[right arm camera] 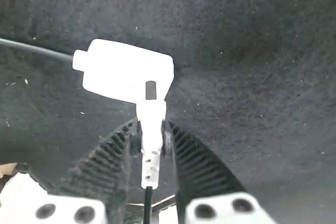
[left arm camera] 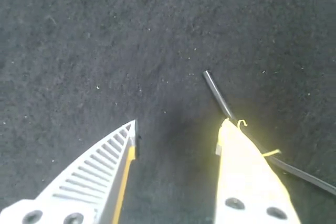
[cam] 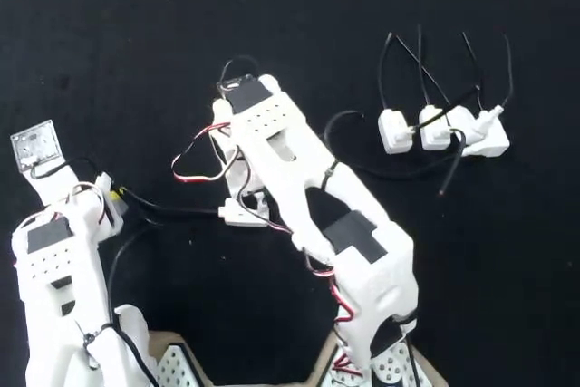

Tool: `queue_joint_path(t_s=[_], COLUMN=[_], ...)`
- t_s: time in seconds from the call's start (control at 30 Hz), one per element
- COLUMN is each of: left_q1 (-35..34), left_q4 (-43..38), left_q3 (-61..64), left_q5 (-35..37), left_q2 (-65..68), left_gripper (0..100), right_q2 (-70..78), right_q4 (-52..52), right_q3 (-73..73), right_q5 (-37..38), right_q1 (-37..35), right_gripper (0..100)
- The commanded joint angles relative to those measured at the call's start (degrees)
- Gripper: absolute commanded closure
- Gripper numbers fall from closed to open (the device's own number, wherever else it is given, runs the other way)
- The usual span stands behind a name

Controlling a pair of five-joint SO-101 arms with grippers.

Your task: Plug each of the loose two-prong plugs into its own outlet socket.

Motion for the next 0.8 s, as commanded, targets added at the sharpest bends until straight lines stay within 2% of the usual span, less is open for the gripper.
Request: queue_joint_path(t_s=[0.0,0.3,0.77], left_q1=[-0.2,0.1,0.1], left_q4=[-0.6,-0.6,-0.5], left_q3=[0.6,3.8,4.6], left_q5=[0.5,0.5,0.5], left_q2=[-3.4,-10.5,-11.9], left_gripper=[75,75,75], right_q2=[-0.6,-0.7,8.2], right_q4=[1.9,1.9,1.8], right_q3=[-0.7,1.5,-5.6], right_q5=[-0.7,-0.8,-0.7], right_q1=[0.0,-1.7,3.9], right_gripper=[98.7,98.7,98.7])
